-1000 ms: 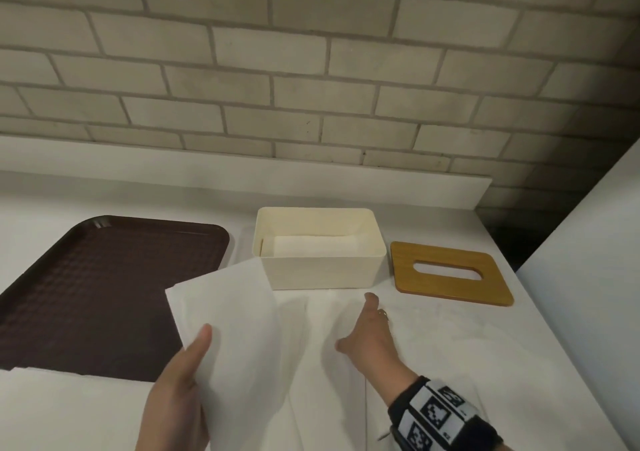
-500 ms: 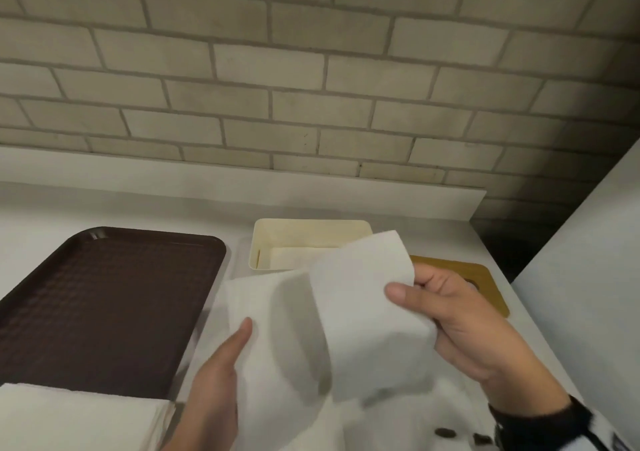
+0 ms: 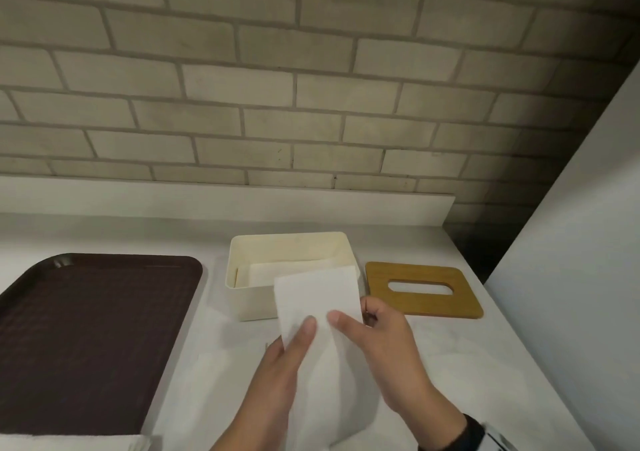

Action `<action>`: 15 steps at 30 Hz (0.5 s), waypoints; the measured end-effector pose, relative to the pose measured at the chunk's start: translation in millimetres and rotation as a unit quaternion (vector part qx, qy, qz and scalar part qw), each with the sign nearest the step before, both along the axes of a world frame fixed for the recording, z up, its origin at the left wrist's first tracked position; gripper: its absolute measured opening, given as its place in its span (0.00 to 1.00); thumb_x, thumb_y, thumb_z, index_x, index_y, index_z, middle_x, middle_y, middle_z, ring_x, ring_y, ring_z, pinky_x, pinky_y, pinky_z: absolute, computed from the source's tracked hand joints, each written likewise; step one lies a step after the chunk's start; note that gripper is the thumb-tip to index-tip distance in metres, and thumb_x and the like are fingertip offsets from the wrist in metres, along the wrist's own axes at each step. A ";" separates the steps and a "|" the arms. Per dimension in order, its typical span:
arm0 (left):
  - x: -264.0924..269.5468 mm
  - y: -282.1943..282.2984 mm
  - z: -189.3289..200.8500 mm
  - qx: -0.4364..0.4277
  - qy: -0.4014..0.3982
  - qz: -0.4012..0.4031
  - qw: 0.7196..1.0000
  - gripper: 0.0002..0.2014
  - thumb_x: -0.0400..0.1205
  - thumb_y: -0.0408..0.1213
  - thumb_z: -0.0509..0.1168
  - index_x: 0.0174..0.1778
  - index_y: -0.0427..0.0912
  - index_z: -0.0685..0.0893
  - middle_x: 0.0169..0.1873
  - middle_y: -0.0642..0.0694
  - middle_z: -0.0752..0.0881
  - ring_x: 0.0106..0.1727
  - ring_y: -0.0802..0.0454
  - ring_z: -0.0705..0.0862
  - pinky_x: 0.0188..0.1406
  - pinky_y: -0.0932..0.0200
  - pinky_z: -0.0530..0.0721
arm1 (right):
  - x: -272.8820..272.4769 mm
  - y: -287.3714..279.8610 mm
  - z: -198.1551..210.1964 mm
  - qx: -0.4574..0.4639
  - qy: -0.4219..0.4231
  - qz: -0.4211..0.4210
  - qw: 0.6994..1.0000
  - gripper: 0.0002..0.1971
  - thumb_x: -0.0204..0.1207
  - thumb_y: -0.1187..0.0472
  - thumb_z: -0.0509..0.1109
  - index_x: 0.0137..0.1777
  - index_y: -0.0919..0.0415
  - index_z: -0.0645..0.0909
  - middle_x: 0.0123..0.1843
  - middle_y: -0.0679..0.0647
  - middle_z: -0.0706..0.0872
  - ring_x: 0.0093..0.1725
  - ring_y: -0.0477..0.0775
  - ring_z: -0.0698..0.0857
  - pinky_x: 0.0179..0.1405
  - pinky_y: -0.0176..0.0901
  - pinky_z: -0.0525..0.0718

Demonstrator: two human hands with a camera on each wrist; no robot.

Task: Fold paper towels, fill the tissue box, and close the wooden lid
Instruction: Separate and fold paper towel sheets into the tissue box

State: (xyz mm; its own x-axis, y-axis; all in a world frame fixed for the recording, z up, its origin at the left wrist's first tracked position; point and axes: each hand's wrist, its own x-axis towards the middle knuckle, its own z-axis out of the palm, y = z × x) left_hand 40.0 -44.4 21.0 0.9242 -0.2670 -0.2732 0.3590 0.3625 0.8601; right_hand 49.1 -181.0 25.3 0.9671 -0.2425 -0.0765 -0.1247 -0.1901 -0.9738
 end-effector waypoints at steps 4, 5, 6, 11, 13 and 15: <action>4.6 -2.4 -8.5 0.093 -0.070 -0.007 0.993 0.16 0.76 0.51 0.71 0.56 0.49 0.89 0.52 0.49 0.92 0.56 0.50 0.89 0.63 0.47 0.82 | -2.0 5.0 -1.1 0.082 -0.011 -0.018 0.996 0.19 0.68 0.54 0.79 0.56 0.49 0.78 0.51 0.47 0.89 0.53 0.48 0.88 0.55 0.49 0.86; 6.3 -3.0 -11.4 0.112 -0.080 0.005 0.990 0.12 0.78 0.48 0.70 0.54 0.48 0.89 0.50 0.50 0.92 0.54 0.51 0.90 0.60 0.50 0.84 | -1.9 3.5 -2.5 0.106 -0.006 -0.027 0.994 0.19 0.71 0.56 0.77 0.59 0.48 0.75 0.52 0.46 0.90 0.52 0.47 0.89 0.56 0.49 0.86; 7.8 -3.5 -13.8 0.132 -0.094 0.024 0.987 0.10 0.79 0.43 0.69 0.53 0.48 0.89 0.48 0.51 0.93 0.52 0.52 0.91 0.56 0.54 0.86 | -2.0 1.8 -3.6 0.124 0.001 -0.026 0.992 0.18 0.74 0.60 0.74 0.60 0.49 0.75 0.50 0.48 0.91 0.51 0.49 0.90 0.56 0.50 0.86; 14.2 -10.7 -6.1 0.174 -0.173 0.137 0.960 0.08 0.79 0.37 0.69 0.53 0.50 0.87 0.44 0.57 0.92 0.47 0.59 0.90 0.44 0.63 0.86 | -5.3 -1.5 6.6 0.148 -0.036 0.007 0.988 0.11 0.80 0.68 0.65 0.57 0.57 0.83 0.49 0.53 0.92 0.50 0.55 0.90 0.53 0.53 0.87; 17.5 -14.7 2.3 0.152 -0.199 0.154 0.956 0.08 0.80 0.37 0.69 0.54 0.51 0.86 0.47 0.56 0.92 0.50 0.57 0.89 0.50 0.57 0.86 | -4.9 -1.8 10.7 0.167 -0.077 0.011 0.983 0.12 0.80 0.69 0.64 0.59 0.59 0.83 0.51 0.55 0.91 0.52 0.56 0.90 0.53 0.52 0.87; 19.8 -18.5 5.3 0.130 -0.208 0.157 0.957 0.08 0.79 0.40 0.71 0.53 0.51 0.86 0.48 0.54 0.91 0.52 0.55 0.89 0.52 0.53 0.86 | -5.1 -2.0 10.8 0.183 -0.101 0.003 0.978 0.12 0.80 0.70 0.64 0.60 0.61 0.82 0.52 0.57 0.91 0.53 0.57 0.89 0.53 0.49 0.87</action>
